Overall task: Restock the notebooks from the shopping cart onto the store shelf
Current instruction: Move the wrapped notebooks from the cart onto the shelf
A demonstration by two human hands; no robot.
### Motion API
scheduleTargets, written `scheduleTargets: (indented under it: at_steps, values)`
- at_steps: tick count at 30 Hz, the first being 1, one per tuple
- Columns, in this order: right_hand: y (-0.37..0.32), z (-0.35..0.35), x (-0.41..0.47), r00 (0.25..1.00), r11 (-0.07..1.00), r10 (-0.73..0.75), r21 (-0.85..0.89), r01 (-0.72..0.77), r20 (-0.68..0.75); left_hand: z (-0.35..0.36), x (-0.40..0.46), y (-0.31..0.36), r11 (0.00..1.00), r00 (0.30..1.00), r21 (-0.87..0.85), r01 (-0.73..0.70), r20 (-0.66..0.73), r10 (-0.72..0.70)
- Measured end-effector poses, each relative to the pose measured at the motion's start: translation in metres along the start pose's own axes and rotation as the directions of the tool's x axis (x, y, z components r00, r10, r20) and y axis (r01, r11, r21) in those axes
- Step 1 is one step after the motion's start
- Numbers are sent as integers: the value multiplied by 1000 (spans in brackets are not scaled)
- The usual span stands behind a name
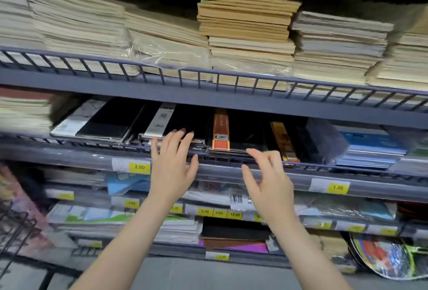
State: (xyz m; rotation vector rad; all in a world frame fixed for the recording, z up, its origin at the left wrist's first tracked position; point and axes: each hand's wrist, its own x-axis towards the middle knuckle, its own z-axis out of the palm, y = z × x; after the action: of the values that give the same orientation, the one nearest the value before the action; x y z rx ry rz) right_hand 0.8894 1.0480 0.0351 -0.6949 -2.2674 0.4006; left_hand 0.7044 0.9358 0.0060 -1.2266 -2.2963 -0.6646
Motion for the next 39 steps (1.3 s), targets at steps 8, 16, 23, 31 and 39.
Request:
scheduleTargets:
  at_steps: [8, 16, 23, 31, 39]
  values:
    - [-59, -37, -7, 852, 994, 105, -91, -68, 513, -96, -13, 8, 999, 980, -27, 17, 201, -11]
    - [-143, -162, -5, 652, 981, 191, -124, -148, 734, -256, -33, 41, 1000, 884, 4, 22, 467, -21]
    - [-190, -224, -20, 597, 970, 217, -103, -219, 773, -352, -75, 54, 975, 804, -81, 205, 582, -121]
    - [-233, -235, -86, 579, 933, 292, -94, -347, 761, -402, -135, 20, 950, 770, -102, 294, 615, -172]
    - [-321, -211, -172, 560, 840, 456, -126, -528, 692, -474, -194, -78, 963, 777, -105, 247, 616, -132]
